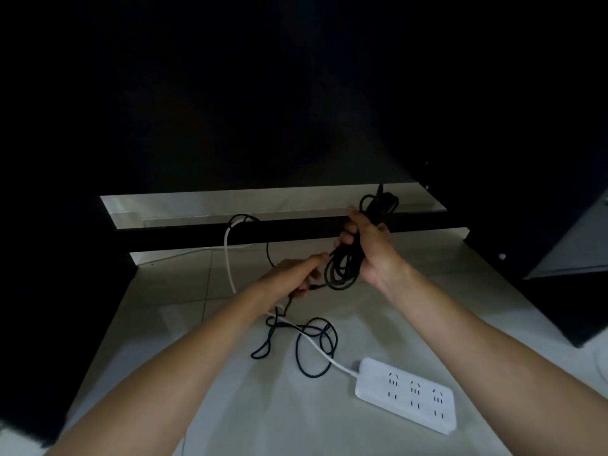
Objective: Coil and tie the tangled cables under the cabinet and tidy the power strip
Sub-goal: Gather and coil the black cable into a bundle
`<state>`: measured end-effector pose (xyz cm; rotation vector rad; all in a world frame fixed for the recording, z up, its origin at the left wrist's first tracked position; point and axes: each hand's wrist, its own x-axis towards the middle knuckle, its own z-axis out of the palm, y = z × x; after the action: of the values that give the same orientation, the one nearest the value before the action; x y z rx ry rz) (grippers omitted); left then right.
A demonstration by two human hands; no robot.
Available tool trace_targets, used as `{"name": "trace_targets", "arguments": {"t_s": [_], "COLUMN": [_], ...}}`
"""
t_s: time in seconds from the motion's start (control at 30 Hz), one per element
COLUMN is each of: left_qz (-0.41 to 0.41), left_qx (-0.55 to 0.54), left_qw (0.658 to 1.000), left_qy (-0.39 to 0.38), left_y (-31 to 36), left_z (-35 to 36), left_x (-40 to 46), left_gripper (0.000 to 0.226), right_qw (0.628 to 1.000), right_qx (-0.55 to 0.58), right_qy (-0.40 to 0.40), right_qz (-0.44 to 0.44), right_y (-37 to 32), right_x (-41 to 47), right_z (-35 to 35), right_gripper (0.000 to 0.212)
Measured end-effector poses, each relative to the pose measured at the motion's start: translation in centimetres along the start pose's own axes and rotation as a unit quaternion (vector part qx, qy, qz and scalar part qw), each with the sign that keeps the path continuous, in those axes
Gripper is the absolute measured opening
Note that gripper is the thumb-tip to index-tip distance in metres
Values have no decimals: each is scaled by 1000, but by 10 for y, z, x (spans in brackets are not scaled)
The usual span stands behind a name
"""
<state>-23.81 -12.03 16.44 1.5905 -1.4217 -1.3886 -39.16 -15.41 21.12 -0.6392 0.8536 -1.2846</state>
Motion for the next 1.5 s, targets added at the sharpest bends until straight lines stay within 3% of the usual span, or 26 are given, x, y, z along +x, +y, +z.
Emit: {"name": "trace_targets", "arguments": {"t_s": [0.1,0.2,0.3,0.47,0.67,0.83,0.93,1.0,1.17,1.33,1.5], "left_qz": [-16,-13,12,49,108,207,222,224,191,155,82], "left_qx": [-10,75,94,96,32,68,107,121,105,51,34], "left_qw": [1000,997,994,990,991,974,966,963,975,985,995], "left_qy": [-21,14,53,94,70,65,77,86,53,53,47], "left_y": [-12,-18,-14,0,10,34,37,35,24,17,-11], "left_z": [-3,-10,-23,-43,-32,-17,-23,-26,-22,-26,-30], "left_x": [-3,-6,-3,-1,0,0,3,4,0,-5,1], "left_gripper": [41,40,35,24,17,14,15,15,27,42,44], "right_qw": [999,988,950,884,791,888,931,927,877,937,961], "right_qx": [-34,-154,-311,-466,-611,-449,-334,-337,-451,-238,-158], "right_qy": [-10,-19,-33,-19,-16,-80,-114,-128,-146,-212,-203], "right_qz": [-6,-15,9,38,11,56,93,103,73,141,105], "right_y": [-6,-11,-10,-5,-14,-8,-11,-10,-9,-8,-14], "right_x": [2,2,0,6,10,-1,-5,-5,-4,-11,-8], "right_z": [-4,-9,-16,-32,-38,-20,-13,-13,-14,-10,-5], "right_gripper": [29,33,28,32,40,40,44,45,36,20,19]}}
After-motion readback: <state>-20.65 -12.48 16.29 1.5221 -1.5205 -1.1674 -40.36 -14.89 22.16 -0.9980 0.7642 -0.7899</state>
